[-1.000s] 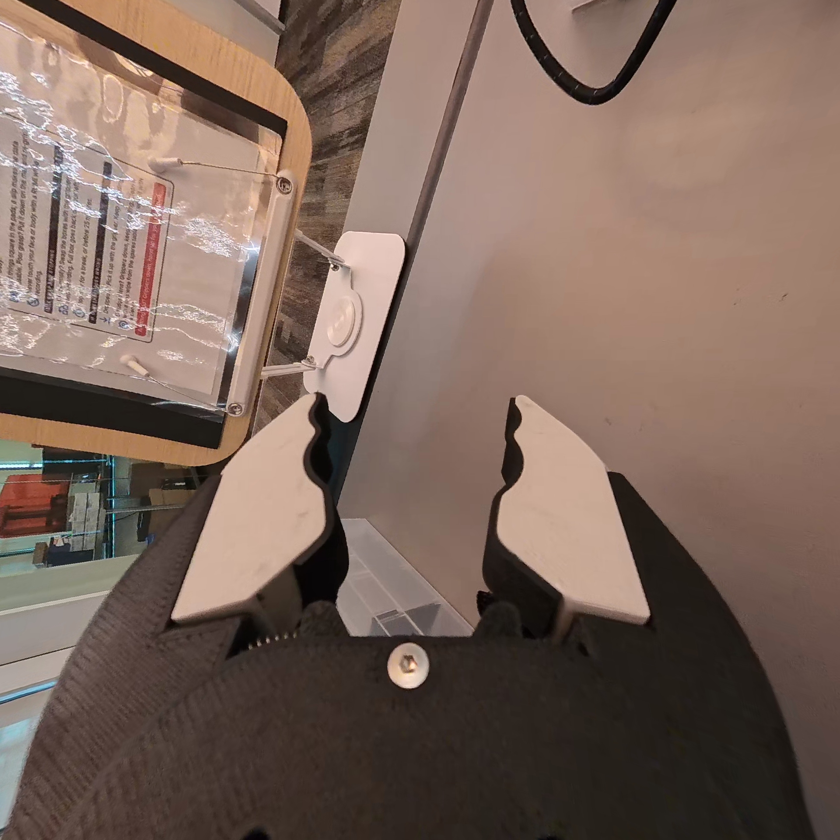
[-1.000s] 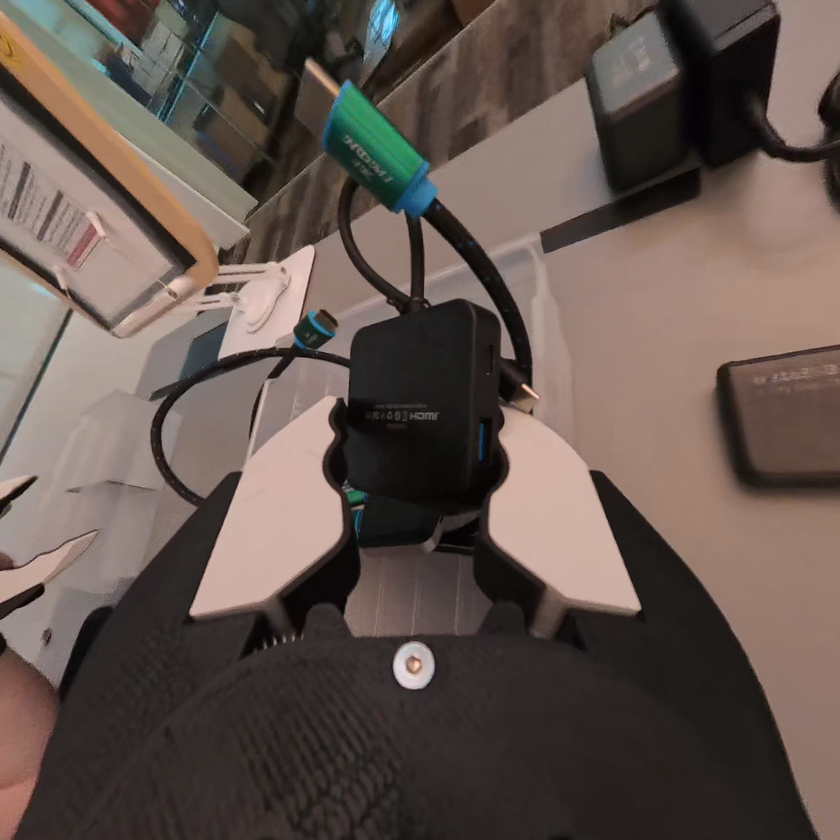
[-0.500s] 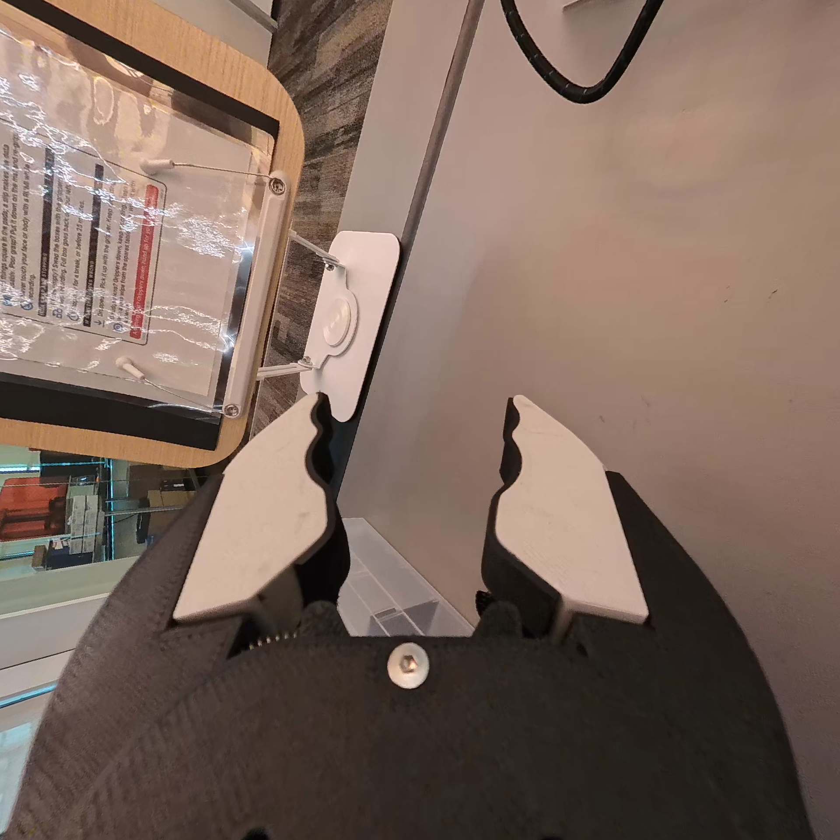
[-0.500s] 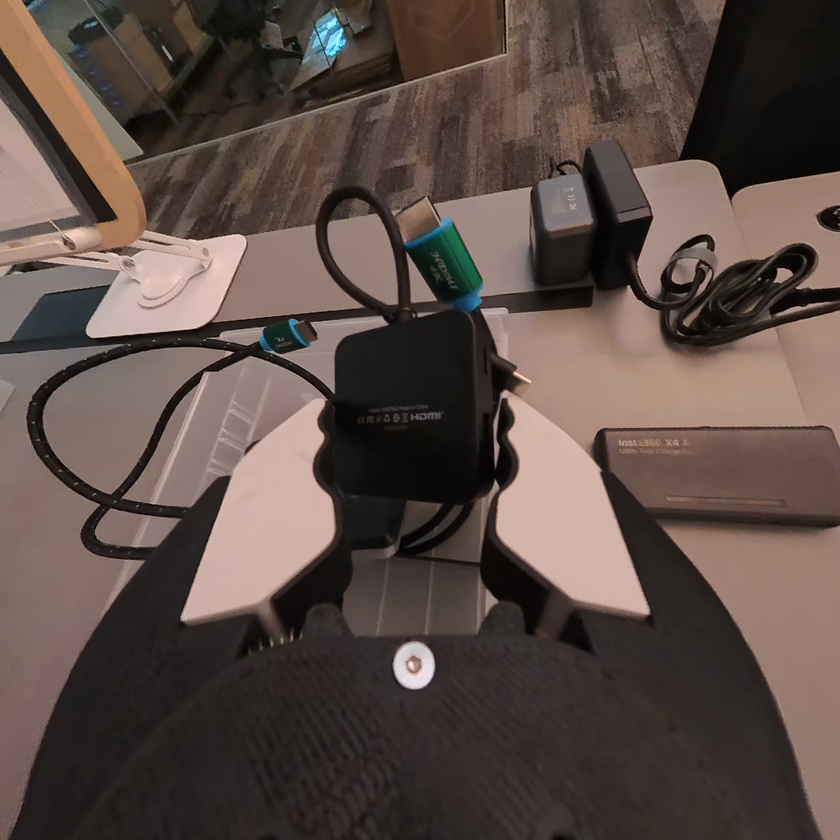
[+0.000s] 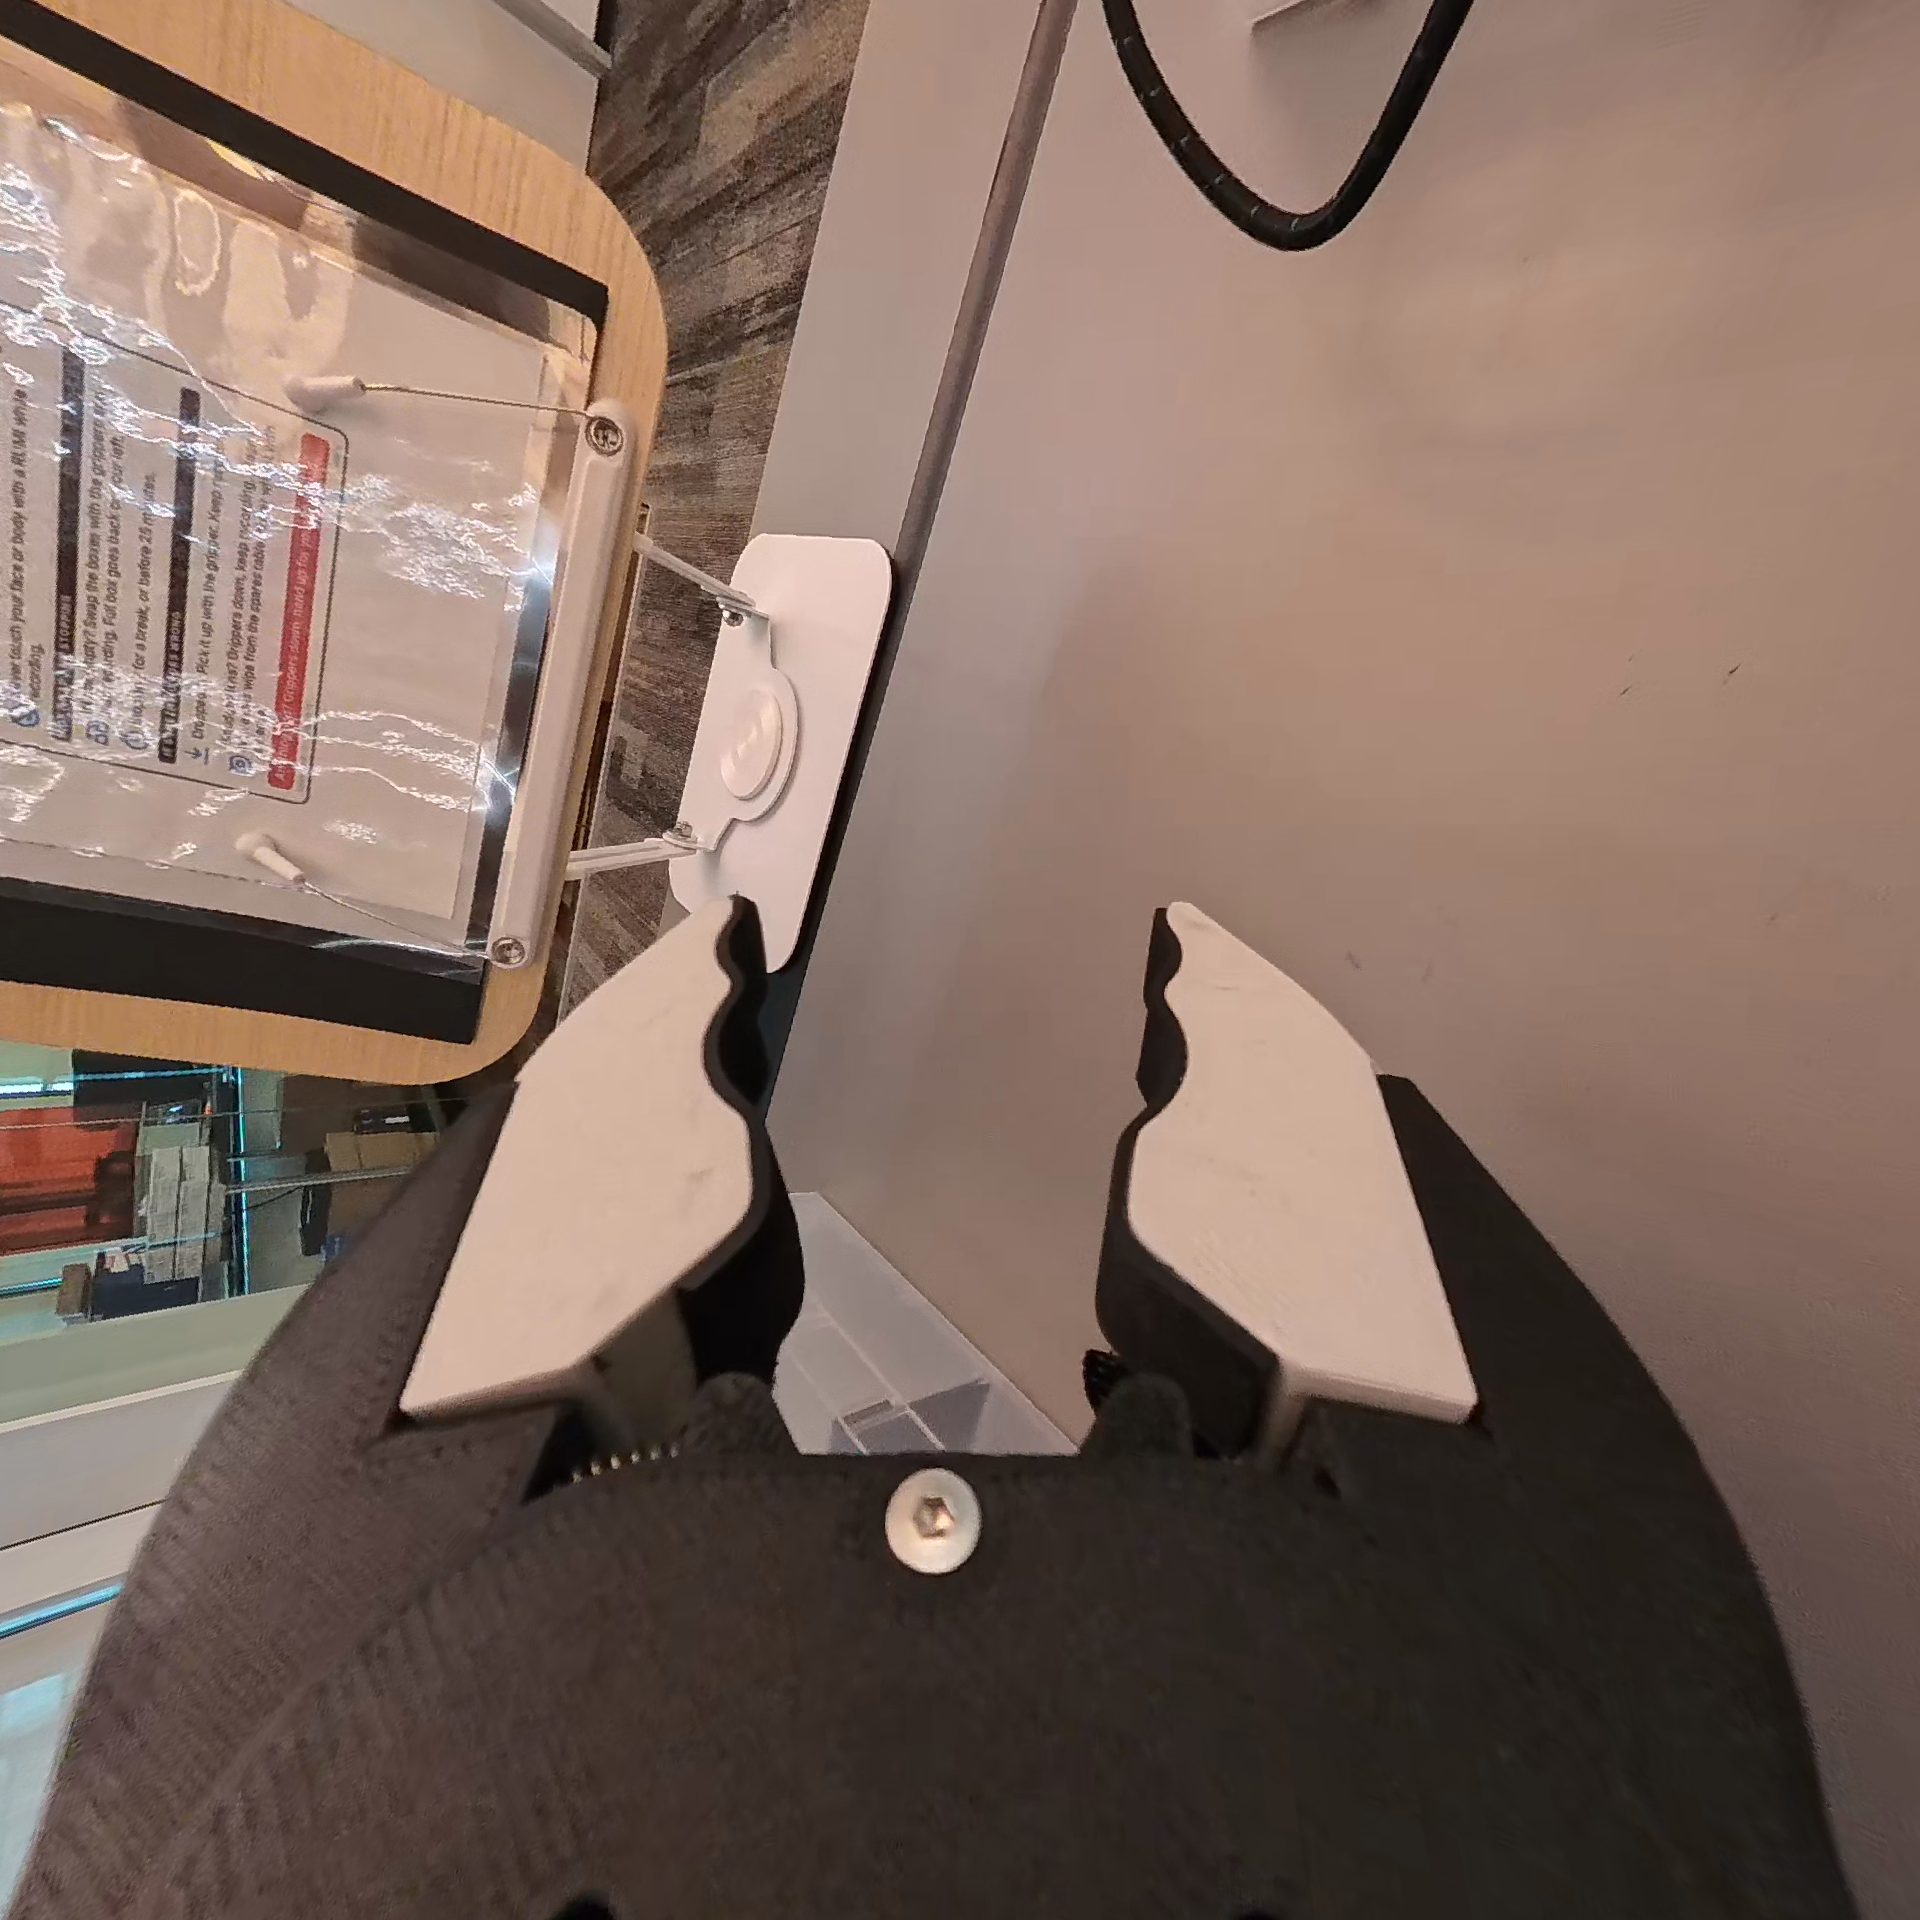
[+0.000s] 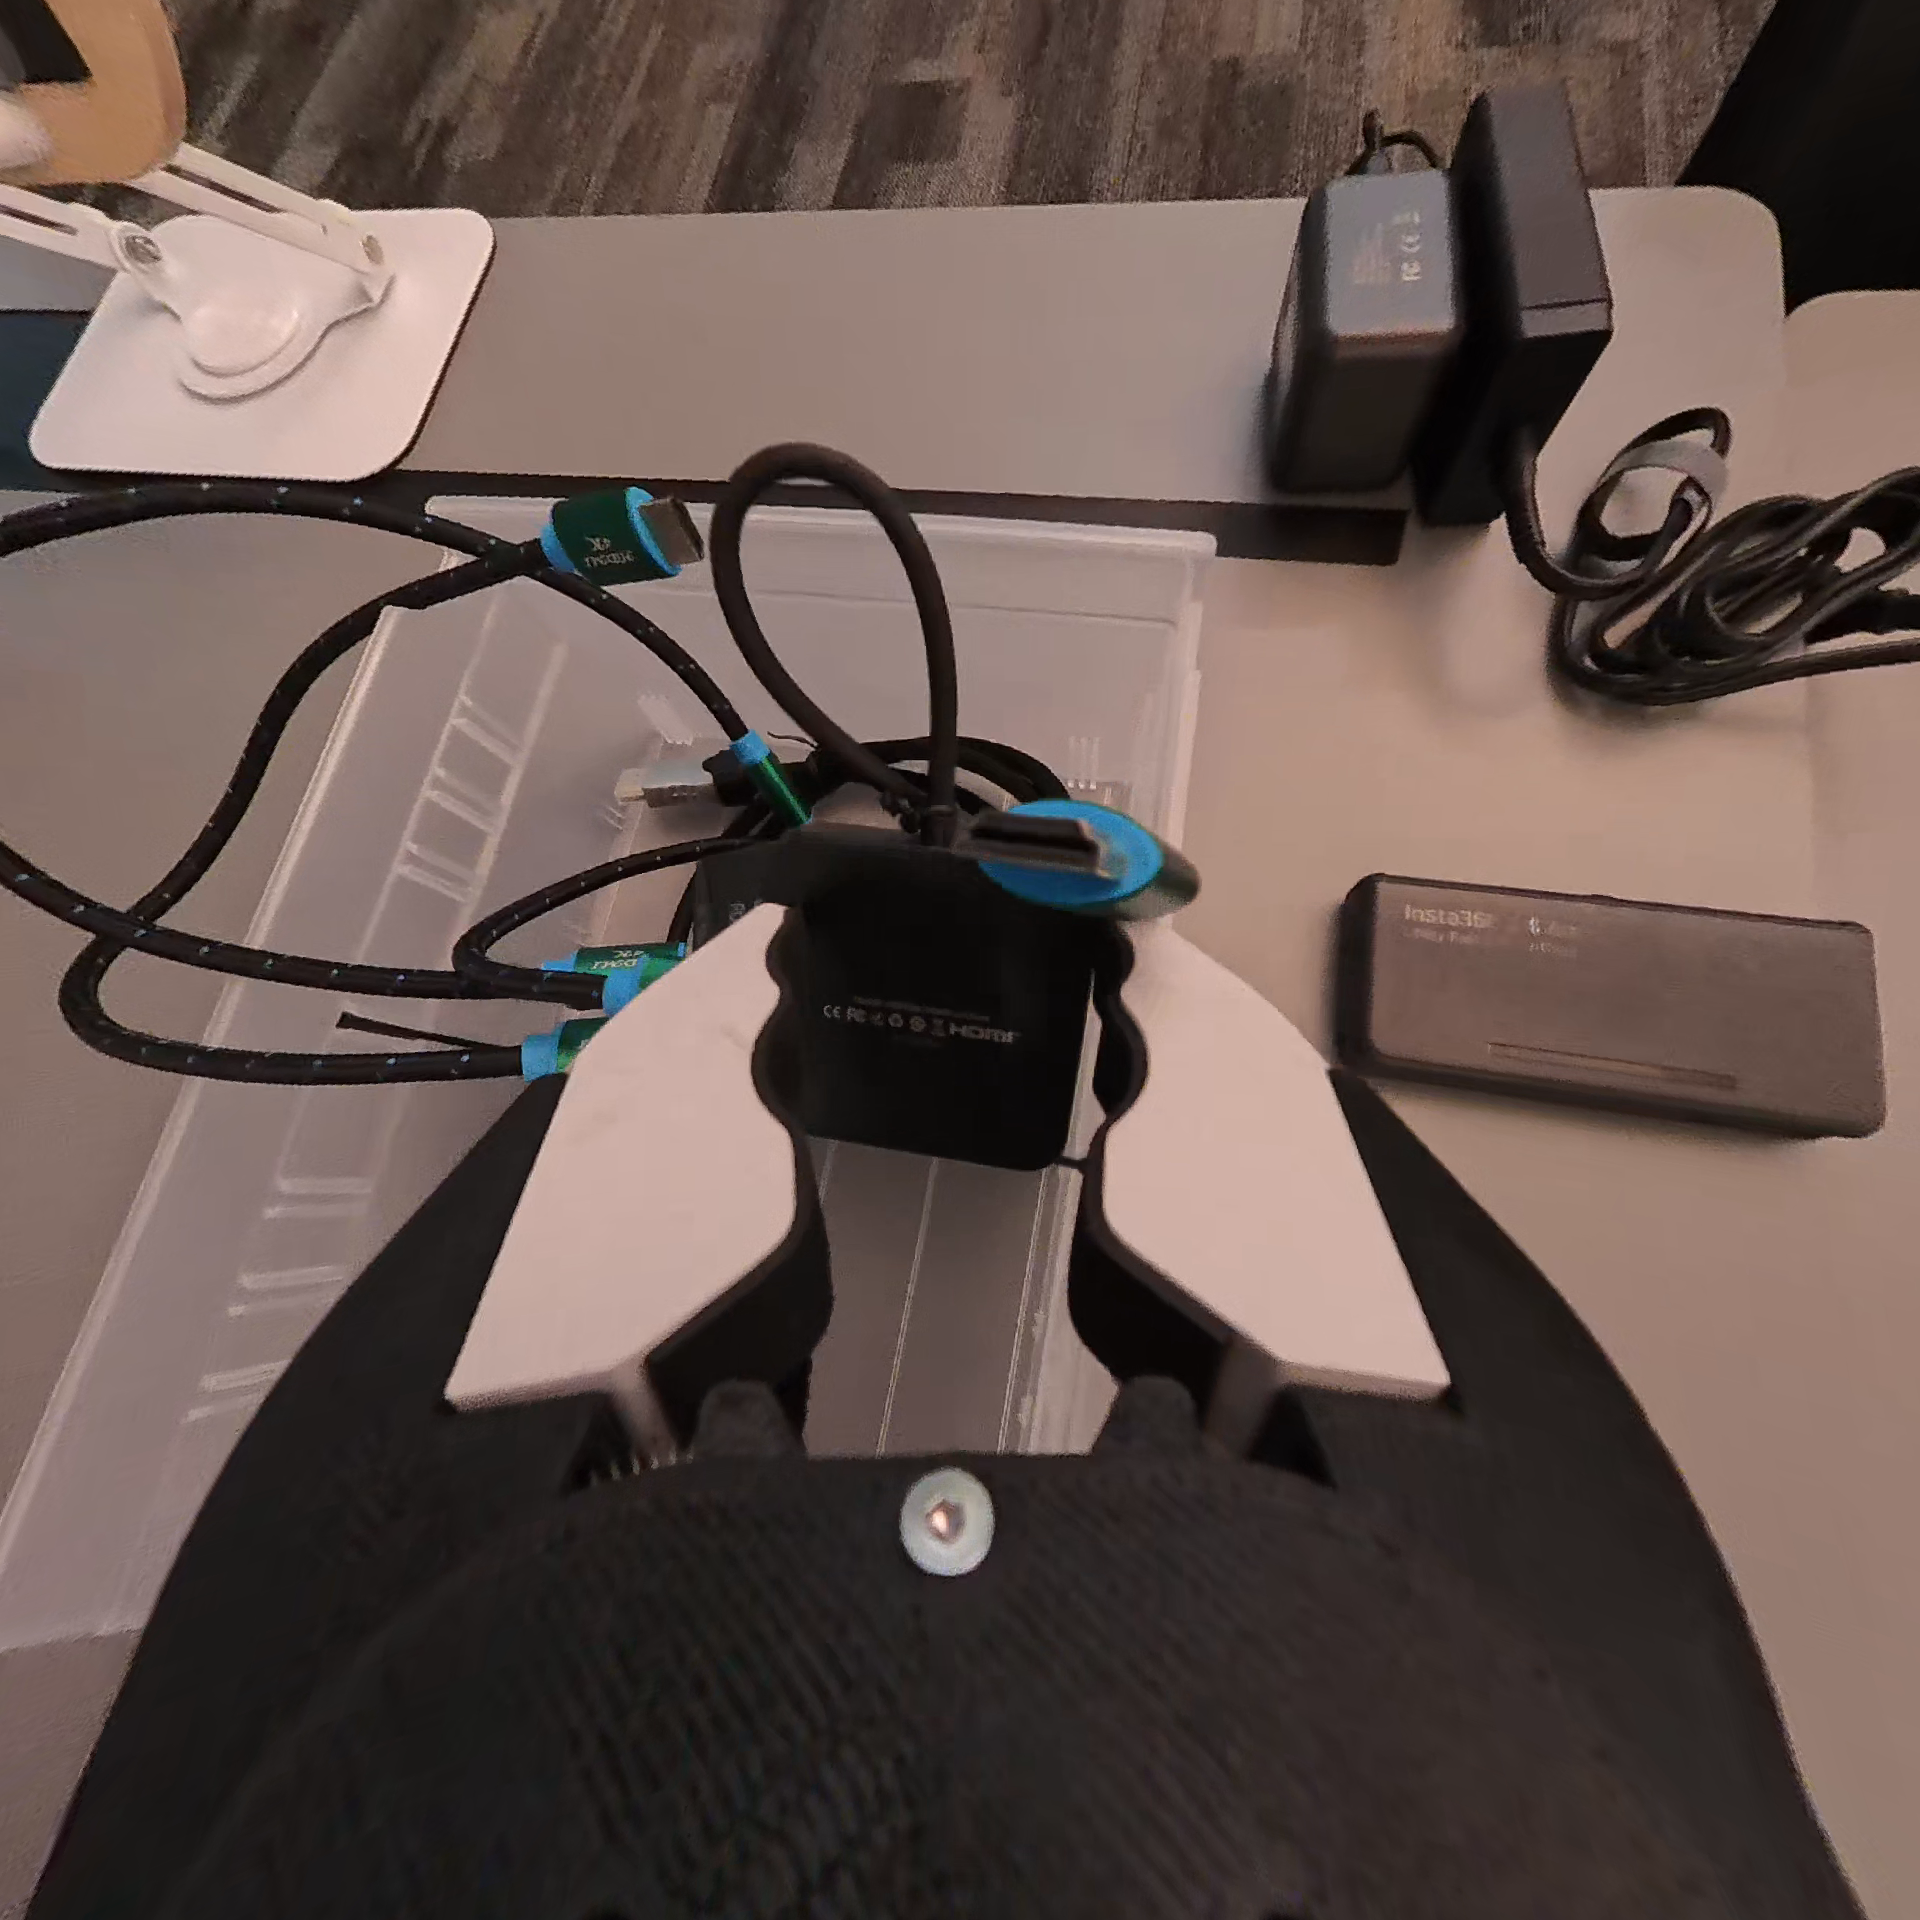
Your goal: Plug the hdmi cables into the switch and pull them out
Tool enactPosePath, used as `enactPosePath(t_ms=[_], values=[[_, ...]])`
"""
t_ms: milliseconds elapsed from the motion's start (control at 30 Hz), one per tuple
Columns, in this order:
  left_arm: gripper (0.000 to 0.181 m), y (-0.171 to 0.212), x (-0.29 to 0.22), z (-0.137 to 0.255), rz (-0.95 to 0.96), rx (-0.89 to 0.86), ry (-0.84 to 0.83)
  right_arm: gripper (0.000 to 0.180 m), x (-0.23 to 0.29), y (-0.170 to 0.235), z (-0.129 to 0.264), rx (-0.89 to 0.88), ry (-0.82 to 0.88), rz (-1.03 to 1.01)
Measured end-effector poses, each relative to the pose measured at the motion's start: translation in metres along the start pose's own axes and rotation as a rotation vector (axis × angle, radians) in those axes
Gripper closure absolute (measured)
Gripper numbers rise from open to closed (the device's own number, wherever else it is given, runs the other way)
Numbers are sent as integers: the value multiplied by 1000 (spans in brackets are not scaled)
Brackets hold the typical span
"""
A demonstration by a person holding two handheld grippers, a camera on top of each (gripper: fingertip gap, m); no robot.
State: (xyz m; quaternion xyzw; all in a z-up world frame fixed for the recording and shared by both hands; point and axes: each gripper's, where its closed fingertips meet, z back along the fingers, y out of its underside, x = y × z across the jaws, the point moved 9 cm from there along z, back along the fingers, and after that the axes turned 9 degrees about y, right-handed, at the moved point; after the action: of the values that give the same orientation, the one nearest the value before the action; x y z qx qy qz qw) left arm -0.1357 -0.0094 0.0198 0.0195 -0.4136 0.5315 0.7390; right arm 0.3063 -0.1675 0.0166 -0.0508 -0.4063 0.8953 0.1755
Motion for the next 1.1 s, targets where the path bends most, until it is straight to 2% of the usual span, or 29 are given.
enactPosePath(t_ms=[167, 267, 367, 400, 433, 500, 533, 567, 633, 733, 833, 900, 967, 1100], values=[[111, 0, -1, -2, -2, 3, 5, 130, 2, 0, -7, -115, -61, 81], [111, 0, -2, -3, -6, 7, 10, 130, -3, 5, -12, -35, -90, -54], [111, 0, -2, -3, -7, 11, 11, 133, -8, 3, -4, -10, -9, -13], [111, 0, -2, -3, -4, 9, 12, 142, -11, 1, -2, -37, 62, 29], [111, 0, -2, -3, -3, 8, 14, 163, -11, -1, 0, -91, 131, 89], [111, 0, -2, -3, -5, 9, 12, 171, -3, 0, -4, -151, 104, 206], [111, 0, -2, -2, -6, 9, 12, 168, 2, 4, -9, -105, 68, 237], [111, 0, -2, -2, -6, 9, 11, 161, 2, 6, -13, -28, 88, 242], [111, 1, -1, -1, -1, 5, 10, 160, 1, 8, -18, 69, 146, 250], [111, 5, 8, 6, 46, -14, 7, 154, 5, 6, -8, 70, 116, 249], [110, 16, 29, 24, 145, -40, -25, 145, 1, 3, 13, 88, 163, 192], [108, 32, 50, 44, 254, -47, -74, 134, -3, 10, 23, 161, 159, 121], [103, 55, 71, 67, 407, -55, -97, 131, -9, 22, 25, 268, 155, 50], [72, 125, 100, 110, 778, -48, -31, 121, -27, 39, 17, 344, 132, -119]])
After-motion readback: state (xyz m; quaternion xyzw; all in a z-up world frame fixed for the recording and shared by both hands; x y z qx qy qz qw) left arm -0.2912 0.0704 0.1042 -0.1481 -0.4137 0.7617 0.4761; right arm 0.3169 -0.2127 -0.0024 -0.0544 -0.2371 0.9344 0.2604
